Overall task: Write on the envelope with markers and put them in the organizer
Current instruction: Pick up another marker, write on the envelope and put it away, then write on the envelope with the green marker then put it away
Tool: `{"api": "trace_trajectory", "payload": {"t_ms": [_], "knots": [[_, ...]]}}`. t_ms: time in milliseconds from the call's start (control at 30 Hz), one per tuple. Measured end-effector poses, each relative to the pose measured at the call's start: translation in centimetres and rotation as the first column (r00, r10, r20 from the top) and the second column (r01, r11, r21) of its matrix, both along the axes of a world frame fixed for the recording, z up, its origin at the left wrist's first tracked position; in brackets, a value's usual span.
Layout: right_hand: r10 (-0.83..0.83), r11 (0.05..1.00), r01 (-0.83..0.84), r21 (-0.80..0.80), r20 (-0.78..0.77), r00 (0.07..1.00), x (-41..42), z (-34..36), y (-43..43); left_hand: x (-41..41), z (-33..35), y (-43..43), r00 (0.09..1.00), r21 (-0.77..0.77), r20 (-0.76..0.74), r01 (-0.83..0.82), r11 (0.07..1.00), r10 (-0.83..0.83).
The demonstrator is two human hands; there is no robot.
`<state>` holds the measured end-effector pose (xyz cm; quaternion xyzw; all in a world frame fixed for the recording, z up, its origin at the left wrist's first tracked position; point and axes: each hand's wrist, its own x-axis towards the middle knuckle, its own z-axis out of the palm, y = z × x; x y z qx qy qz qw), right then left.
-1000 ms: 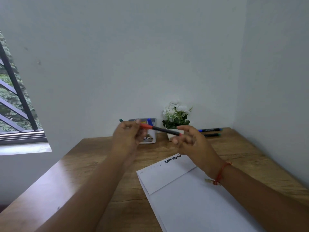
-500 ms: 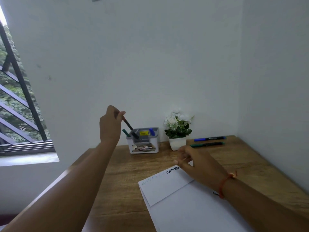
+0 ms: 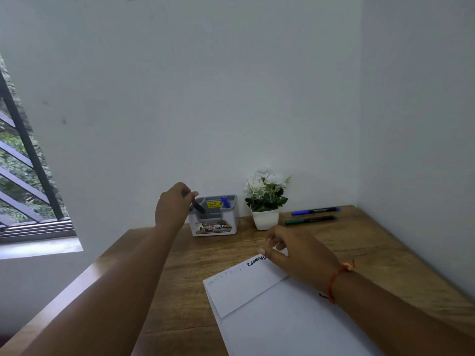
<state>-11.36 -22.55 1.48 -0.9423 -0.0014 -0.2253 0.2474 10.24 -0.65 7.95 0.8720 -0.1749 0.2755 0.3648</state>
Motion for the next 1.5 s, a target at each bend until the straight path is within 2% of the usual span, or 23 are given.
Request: {"api": "trace_trajectory", "payload": {"t_ms": [167, 267, 367, 500, 600, 700, 800, 900, 1067, 1200, 1367, 1500], "knots": [[-0.001, 1.0, 0.001, -0.007, -0.007, 1.0, 0.1, -0.1, -0.2, -0.7, -0.3, 0.7, 0.999, 0.022, 0.037, 0.0, 1.0, -0.001], [-0.012, 1.0, 0.012, -0.023, -0.008, 1.0, 0.0, 0.0, -0.3, -3.3, -0.2, 0.7, 0.987, 0.02, 0.163, 0.001, 1.0, -0.004], [-0.041, 0.998, 0.042, -0.052, 0.02, 0.999, 0.0, 0.0, -0.6, -7.8, -0.5, 0.4, 0.962, 0.02, 0.251, 0.102, 0.995, -0.104], [-0.115, 0.992, 0.118, -0.053, 0.047, 0.992, -0.1, 0.8, -0.9, -12.1, -2.3, 0.5, 0.948, 0.142, 0.101, 0.288, 0.947, -0.303], [-0.212, 0.975, 0.208, 0.076, 0.045, 0.976, -0.3, 1.5, -1.6, -12.6, -4.4, 0.9, 0.947, 0.224, 0.006, 0.313, 0.923, -0.322], [-0.313, 0.939, 0.318, 0.132, -0.063, 0.948, -0.1, 2.0, -3.2, -12.0, -5.5, 1.2, 0.937, 0.349, -0.034, 0.336, 0.875, -0.347], [-0.397, 0.917, 0.39, -0.079, -0.232, 0.888, 0.9, 2.0, -5.2, -11.4, -5.7, 1.2, 0.925, 0.399, -0.029, 0.358, 0.844, -0.379], [-0.423, 0.901, 0.361, -0.24, -0.3, 0.855, 2.1, 1.7, -6.7, -10.8, -6.0, 1.0, 0.918, 0.451, -0.007, 0.358, 0.818, -0.397], [-0.427, 0.894, 0.335, -0.297, -0.338, 0.839, 3.6, 1.4, -8.3, -9.9, -6.4, 0.8, 0.912, 0.469, -0.019, 0.369, 0.802, -0.409], [-0.459, 0.859, 0.333, -0.388, -0.298, 0.837, 4.2, 1.1, -8.8, -9.7, -6.5, 0.7, 0.909, 0.472, -0.035, 0.381, 0.795, -0.415], [-0.499, 0.762, 0.319, -0.563, -0.196, 0.844, 3.9, 1.7, -8.7, -9.8, -6.5, 0.7, 0.912, 0.452, 0.003, 0.364, 0.814, -0.41], [-0.489, 0.766, 0.325, -0.555, -0.176, 0.854, 3.3, 2.1, -7.9, -10.1, -6.3, 0.7, 0.921, 0.44, 0.02, 0.342, 0.831, -0.39]]}}
